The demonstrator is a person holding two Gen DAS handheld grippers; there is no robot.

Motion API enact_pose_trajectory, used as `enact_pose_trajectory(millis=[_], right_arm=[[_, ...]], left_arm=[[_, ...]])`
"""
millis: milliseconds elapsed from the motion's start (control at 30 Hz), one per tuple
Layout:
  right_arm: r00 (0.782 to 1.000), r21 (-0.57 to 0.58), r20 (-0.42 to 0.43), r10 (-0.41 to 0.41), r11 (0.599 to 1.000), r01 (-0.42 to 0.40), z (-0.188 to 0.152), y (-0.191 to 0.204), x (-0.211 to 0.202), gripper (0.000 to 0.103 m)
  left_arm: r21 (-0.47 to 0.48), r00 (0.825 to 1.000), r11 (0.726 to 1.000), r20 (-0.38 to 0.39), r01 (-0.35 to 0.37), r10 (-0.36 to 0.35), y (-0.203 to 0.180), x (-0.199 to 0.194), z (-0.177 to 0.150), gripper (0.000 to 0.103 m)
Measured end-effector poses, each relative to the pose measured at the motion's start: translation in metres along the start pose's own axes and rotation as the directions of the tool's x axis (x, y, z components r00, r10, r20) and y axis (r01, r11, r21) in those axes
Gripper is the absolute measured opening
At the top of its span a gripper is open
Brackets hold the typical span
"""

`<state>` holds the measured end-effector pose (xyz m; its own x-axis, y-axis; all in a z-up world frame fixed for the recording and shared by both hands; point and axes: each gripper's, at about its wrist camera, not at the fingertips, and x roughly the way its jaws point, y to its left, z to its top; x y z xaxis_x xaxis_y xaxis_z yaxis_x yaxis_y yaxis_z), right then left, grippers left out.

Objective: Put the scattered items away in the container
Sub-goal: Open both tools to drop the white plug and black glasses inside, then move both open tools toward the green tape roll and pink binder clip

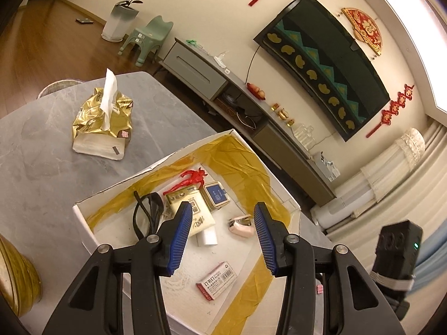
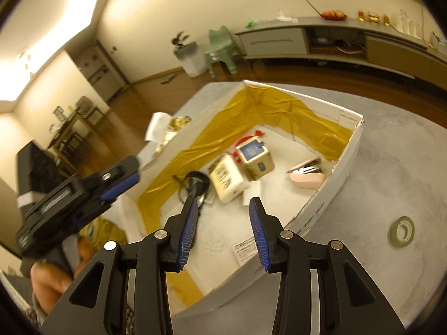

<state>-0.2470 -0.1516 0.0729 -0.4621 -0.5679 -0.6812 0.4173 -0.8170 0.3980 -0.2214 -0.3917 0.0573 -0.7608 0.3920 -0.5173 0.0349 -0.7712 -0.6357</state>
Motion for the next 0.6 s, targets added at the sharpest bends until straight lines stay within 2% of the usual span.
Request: enact_pose_trajectory(millis=[267,433,600], right_arm=[[0.995,-0.062,0.053,0.084,0.995,-0.081,-0.020,0.008,-0.025,0.041],[0.990,-0.107,0.080,0.118,0.988,-0.109,-0.036,0.011,-0.042,0.041],[0.990,-0.140,0.091,0.111,0.985,-0.098,-0.049,0.009,-0.052,0.041]], left_arm=[[0.041,0.999,0.999,0.047,-0.020,0.018,-0.009,-0.004,-0.001,0.047],[0.142,0.999,0.989,0.044,-0.036,0.030,-0.027,0.002,-0.007,0.047],[0.207,0.999,0.978,0.016,-0.031,0.028,-0.042,0.010,-0.016,0.047]])
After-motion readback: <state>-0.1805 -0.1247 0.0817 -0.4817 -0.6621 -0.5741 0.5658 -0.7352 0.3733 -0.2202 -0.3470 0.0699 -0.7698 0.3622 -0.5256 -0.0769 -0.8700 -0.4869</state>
